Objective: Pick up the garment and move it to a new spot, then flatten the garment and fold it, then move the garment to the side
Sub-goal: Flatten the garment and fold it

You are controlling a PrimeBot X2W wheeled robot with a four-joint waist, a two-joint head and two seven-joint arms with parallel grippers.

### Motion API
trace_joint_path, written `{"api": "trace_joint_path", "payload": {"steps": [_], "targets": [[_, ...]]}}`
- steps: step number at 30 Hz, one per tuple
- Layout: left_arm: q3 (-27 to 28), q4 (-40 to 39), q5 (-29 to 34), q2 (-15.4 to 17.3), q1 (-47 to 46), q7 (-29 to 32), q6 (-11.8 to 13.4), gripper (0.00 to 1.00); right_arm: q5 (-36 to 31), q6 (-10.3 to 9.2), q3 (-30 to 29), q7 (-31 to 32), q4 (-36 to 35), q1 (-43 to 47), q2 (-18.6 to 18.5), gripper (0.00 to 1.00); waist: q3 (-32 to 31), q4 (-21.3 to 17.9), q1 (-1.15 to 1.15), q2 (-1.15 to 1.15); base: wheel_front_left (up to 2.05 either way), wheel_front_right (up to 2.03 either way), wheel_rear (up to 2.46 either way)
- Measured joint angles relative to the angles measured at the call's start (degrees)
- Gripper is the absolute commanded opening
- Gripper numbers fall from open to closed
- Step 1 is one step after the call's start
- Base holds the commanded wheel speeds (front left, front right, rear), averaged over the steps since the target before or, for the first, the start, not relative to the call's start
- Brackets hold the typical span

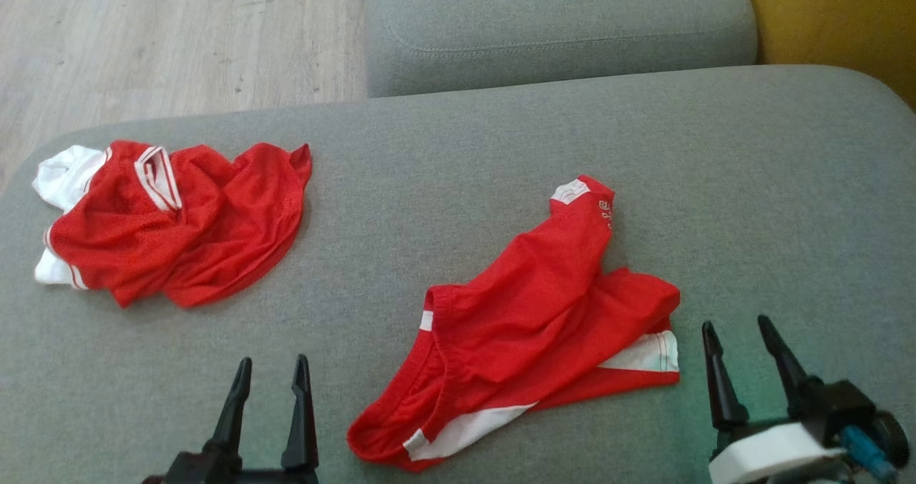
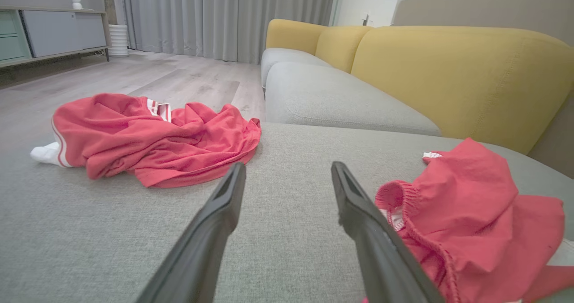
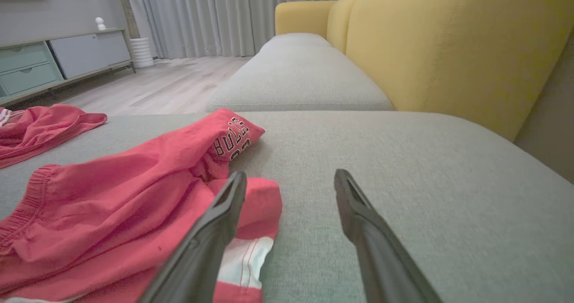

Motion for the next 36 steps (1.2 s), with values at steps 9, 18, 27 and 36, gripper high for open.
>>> {"api": "trace_joint_path", "payload": {"steps": [9,18,27,36], "targets": [[0.13,0.76,1.77,0.0,1.04,0.0,-0.98,1.0,-0.14,0.0,-1.15,0.0,2.48,1.48,1.82,1.0,-0.18,0.31,0.0,0.0,0.0,0.0,0.0],[0.1,0.43,3.65,0.01,1.04,0.0,-1.42,1.0,0.64,0.0,-1.31,0.0,2.86,1.28,2.02,1.0,-0.66,0.82,0.0,0.0,0.0,0.0,0.0],[-6.93,-0.71,5.78,2.69,1.76,5.84,-5.08,1.0,1.78,0.0,2.22,5.82,0.9,-0.91,1.91,1.0,-1.0,0.75,0.0,0.0,0.0,0.0,0.0],[-20.28,-6.92,-3.13,8.48,3.03,23.37,-6.47,1.0,2.46,0.0,3.63,17.5,1.37,-0.46,1.26,1.0,0.09,0.84,0.0,0.0,0.0,0.0,0.0]]}}
